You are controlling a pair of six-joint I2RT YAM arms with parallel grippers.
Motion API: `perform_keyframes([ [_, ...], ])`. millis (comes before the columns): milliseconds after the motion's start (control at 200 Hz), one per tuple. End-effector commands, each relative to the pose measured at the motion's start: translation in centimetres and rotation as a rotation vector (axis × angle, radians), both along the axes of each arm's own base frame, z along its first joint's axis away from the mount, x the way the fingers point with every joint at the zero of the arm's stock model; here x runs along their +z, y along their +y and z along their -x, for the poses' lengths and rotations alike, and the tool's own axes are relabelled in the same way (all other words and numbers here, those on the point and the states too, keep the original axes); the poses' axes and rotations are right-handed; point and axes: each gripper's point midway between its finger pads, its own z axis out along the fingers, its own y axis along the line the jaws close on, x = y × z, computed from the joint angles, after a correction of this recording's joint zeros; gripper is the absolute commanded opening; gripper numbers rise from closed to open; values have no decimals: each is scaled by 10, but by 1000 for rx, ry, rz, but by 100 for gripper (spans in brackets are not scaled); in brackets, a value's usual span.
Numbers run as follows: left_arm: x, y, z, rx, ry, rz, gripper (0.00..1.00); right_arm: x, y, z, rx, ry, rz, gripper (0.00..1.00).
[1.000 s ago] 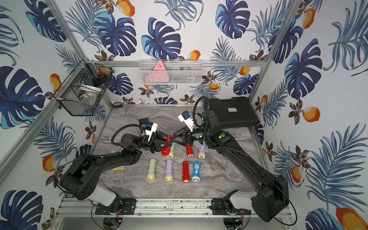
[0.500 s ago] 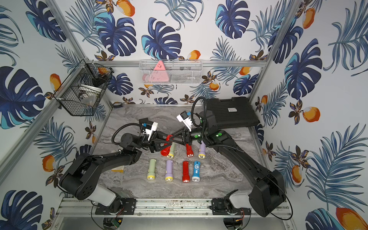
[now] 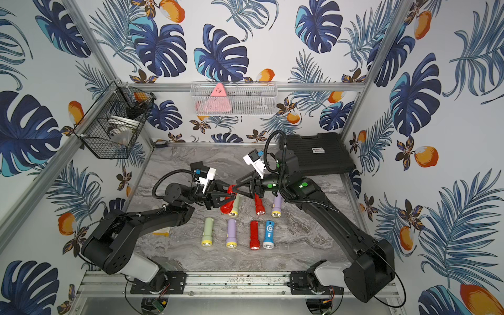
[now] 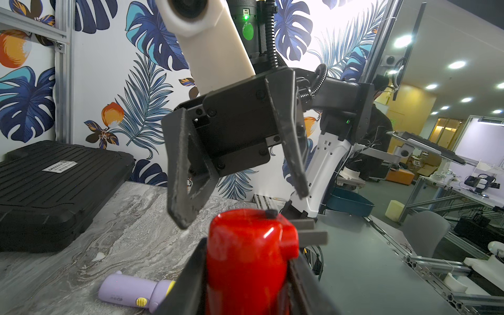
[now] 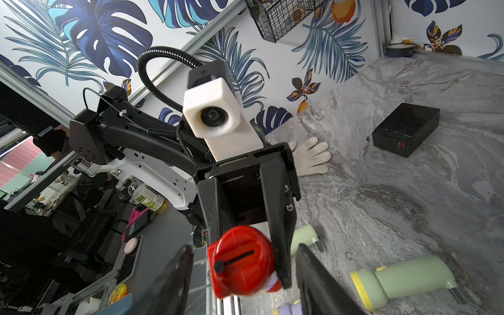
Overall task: Close the plug at the bottom of the flashlight
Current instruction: Close the plug of the flashlight.
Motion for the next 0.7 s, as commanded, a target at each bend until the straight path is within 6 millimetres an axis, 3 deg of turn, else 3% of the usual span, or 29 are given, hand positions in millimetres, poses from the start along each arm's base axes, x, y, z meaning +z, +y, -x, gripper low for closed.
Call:
perform_keyframes([
  [0, 11, 2, 7, -5, -73, 26, 0, -5, 2, -1, 9, 5, 13, 62],
  [380, 14, 2, 7, -2, -76, 32, 0, -17, 4, -5, 10, 28, 21, 48],
  [585, 17, 3, 5, 0, -72, 35, 0, -17, 2, -2, 3, 27, 13, 51],
  [600, 17, 3, 5, 1, -71, 36, 0, -27, 1, -1, 2, 46, 24, 51],
  [696, 19, 3, 4, 3, -70, 39, 0, -29, 0, 0, -6, 46, 22, 51],
])
